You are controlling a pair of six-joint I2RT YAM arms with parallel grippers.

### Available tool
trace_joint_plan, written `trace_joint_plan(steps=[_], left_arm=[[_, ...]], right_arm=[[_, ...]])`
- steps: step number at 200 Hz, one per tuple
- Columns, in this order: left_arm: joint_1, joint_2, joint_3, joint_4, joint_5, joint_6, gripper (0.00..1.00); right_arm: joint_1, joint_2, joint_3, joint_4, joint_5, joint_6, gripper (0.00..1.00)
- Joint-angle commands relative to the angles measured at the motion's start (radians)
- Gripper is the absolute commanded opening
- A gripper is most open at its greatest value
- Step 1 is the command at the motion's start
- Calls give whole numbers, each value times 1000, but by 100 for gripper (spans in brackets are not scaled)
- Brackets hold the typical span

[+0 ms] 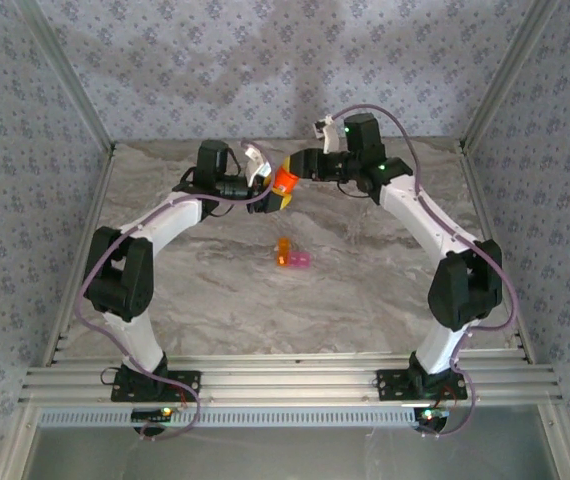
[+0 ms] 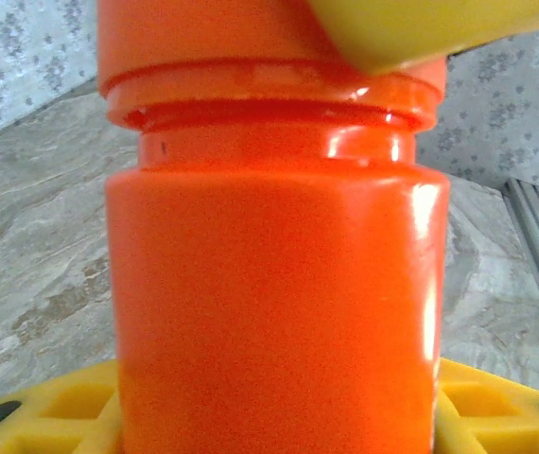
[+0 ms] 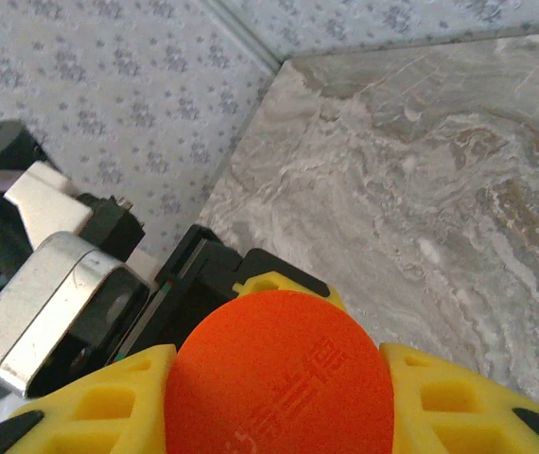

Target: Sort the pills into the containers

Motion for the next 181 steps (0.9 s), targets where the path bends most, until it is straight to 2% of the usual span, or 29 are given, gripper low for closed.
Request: trace_joint_plan(steps=[1,86,120,153,181], left_arm=[[-37,-82,52,63,130,45,0],[-35,-94,-8,314,76,-113,0],[-37,-94,8,294,95,-111,0],[-37,-114,5,282,103,-103,0],[-37,-126,5,286,107,-107,0]], right_arm=[[20,26,6,-141,-110,-126,12],[62,-28,-177,40,-106,-5,11],[100,21,-71,-147,-132,-132,12],[83,56,-22,-251,-206,-192,12],[58,62,-1,-394,-269,-334,12]])
